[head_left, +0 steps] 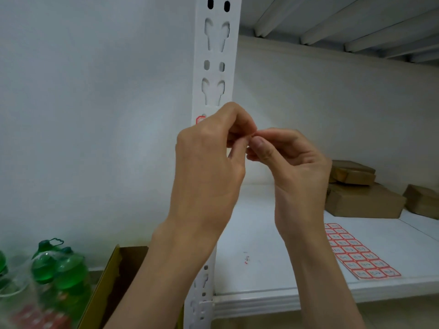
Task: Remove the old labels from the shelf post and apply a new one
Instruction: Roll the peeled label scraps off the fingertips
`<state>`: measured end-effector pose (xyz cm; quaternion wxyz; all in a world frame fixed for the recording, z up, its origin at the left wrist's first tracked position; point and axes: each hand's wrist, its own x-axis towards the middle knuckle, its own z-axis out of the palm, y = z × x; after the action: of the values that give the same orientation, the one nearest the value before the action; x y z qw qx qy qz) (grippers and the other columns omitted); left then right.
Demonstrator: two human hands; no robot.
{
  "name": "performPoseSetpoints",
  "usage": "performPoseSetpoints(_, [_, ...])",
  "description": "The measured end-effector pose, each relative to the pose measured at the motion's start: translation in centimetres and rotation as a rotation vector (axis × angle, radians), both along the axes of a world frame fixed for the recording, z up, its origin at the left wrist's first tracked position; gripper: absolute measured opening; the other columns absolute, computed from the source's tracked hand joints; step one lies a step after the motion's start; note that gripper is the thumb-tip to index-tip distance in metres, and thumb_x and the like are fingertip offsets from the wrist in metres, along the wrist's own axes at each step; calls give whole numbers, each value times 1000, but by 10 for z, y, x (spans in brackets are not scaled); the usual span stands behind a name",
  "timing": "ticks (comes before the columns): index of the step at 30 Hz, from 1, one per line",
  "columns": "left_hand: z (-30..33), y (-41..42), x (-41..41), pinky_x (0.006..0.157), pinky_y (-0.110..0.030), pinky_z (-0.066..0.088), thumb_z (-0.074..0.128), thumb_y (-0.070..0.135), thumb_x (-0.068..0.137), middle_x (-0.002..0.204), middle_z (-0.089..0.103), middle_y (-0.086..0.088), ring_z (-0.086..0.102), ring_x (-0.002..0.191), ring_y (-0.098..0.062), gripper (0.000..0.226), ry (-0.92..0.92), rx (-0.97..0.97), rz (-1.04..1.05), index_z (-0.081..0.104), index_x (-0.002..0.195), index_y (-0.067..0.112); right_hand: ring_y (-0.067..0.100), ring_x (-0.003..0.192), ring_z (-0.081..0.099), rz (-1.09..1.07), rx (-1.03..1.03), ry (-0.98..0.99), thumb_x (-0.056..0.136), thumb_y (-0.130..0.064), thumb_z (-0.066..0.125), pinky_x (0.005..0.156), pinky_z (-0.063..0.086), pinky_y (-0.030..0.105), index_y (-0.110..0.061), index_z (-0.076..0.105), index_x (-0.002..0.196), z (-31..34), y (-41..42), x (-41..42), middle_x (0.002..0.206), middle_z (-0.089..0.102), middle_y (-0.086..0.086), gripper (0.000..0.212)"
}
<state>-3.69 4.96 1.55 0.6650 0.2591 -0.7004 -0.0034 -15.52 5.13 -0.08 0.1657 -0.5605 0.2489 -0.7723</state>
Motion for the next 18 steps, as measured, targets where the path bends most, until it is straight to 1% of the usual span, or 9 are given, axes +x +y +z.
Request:
performPoseSetpoints(3, [-5, -1, -11, 75, -25, 58, 65, -4, 91, 82, 70, 9, 69, 79, -5, 20, -55, 70, -15, 67, 93, 16, 23, 77, 72, -65, 56, 11, 86, -4, 75, 75, 57, 28, -7, 74, 94, -3, -3, -14, 85, 75, 9, 8])
performPoseSetpoints(7, [-16, -3, -29, 78, -37, 61, 55, -4, 93, 94, 72, 3, 71, 86, -14, 29, -167, 231, 4, 61, 100, 23, 23, 80, 74, -123, 162, 19, 89, -2, 72, 77, 59, 28, -9, 76, 102, -14, -12, -31, 90, 77, 10, 15])
performPoseSetpoints(9, [-23, -7, -35, 80, -42, 60, 54, -2, 94, 98, 72, 3, 72, 89, -18, 31, -215, 305, 16, 57, 101, 29, 22, 78, 75, -170, 247, 40, 89, -3, 72, 75, 59, 28, -11, 78, 98, -21, -17, -38, 87, 78, 6, 14])
performPoseSetpoints(10, [-26, -9, -37, 81, -44, 60, 55, 0, 94, 99, 73, 3, 72, 91, -19, 31, -230, 338, 22, 55, 101, 31, 22, 76, 75, -181, 287, 33, 88, -4, 73, 75, 60, 30, -12, 79, 94, -25, -20, -41, 86, 78, 5, 12])
performPoseSetpoints(12, [-30, -11, -39, 82, -45, 59, 57, 4, 95, 103, 73, 2, 71, 95, -20, 29, -262, 389, 38, 54, 104, 32, 22, 72, 74, -190, 351, -5, 87, -4, 75, 77, 62, 36, -12, 78, 88, -32, -24, -46, 82, 77, 7, 8])
performPoseSetpoints(14, [-32, -12, -42, 83, -44, 59, 58, 8, 97, 107, 72, 1, 70, 96, -19, 25, -299, 421, 64, 55, 109, 30, 26, 71, 73, -213, 425, -11, 86, -4, 75, 76, 63, 38, -11, 77, 84, -41, -30, -51, 79, 76, 9, 7])
performPoseSetpoints(16, [-35, -14, -44, 84, -42, 58, 57, 9, 97, 108, 71, 3, 68, 97, -18, 23, -334, 424, 100, 56, 111, 28, 27, 71, 73, -246, 530, 40, 85, -5, 75, 75, 62, 36, -11, 76, 80, -53, -36, -56, 77, 75, 11, 8])
performPoseSetpoints(18, [-37, -16, -46, 84, -40, 58, 58, 12, 96, 107, 69, 4, 66, 97, -17, 21, -371, 418, 127, 56, 110, 27, 18, 64, 69, -288, 647, 161, 83, -6, 75, 67, 60, 29, -10, 74, 77, -66, -40, -58, 72, 73, 12, 6])
